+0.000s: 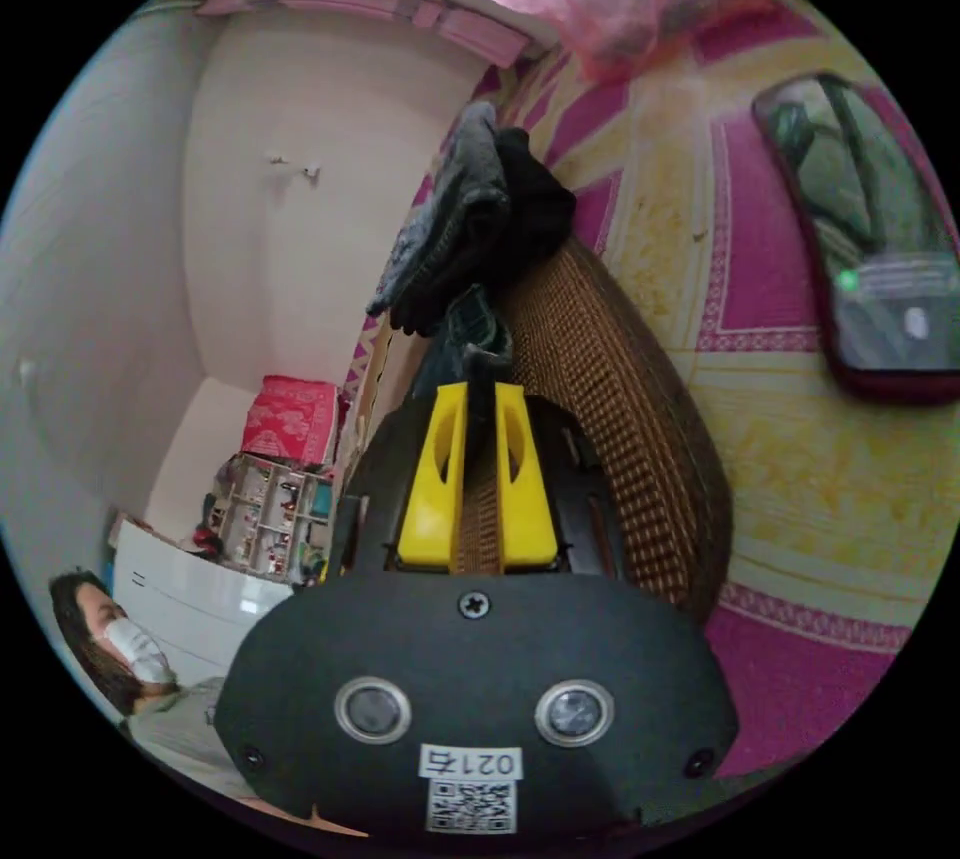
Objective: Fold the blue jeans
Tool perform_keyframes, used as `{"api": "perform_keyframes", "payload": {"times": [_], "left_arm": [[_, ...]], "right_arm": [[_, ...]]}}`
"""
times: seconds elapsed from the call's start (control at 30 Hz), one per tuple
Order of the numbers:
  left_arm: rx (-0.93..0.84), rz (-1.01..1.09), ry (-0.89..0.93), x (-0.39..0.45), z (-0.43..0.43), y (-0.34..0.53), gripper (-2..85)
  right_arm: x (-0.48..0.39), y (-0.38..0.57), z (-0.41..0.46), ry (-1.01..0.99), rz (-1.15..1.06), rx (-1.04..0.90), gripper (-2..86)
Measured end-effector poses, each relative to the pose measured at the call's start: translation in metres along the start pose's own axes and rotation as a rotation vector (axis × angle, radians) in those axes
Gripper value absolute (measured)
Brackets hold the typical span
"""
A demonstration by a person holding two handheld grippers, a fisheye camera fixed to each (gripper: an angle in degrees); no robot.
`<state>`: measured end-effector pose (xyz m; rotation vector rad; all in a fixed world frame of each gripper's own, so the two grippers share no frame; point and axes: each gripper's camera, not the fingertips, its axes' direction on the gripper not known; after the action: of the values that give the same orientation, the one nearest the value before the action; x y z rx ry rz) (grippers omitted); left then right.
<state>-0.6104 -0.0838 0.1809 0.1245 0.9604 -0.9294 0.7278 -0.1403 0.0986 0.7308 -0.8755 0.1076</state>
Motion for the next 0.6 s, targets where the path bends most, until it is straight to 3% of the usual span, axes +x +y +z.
{"api": "perform_keyframes", "payload": {"times": [0.13,0.3,0.4,0.6], "left_arm": [[-0.068,0.365,-0.006,0.085,0.013,0.007,4.9],[-0.248,0.869,-0.021,0.204,0.104,0.037,7.5],[-0.368,0.992,-0.061,0.232,0.152,0.047,9.8],[-0.616,1.126,-0.061,0.249,0.212,0.065,11.7]], "right_arm": [[-0.13,-0.002,0.024,0.112,-0.437,-0.016,5.9],[-0.269,-0.022,0.196,0.211,-0.928,-0.299,8.7],[-0.315,-0.027,0.291,0.322,-1.121,-0.5,9.7],[-0.375,-0.043,0.424,0.369,-1.27,-0.765,11.3]]}}
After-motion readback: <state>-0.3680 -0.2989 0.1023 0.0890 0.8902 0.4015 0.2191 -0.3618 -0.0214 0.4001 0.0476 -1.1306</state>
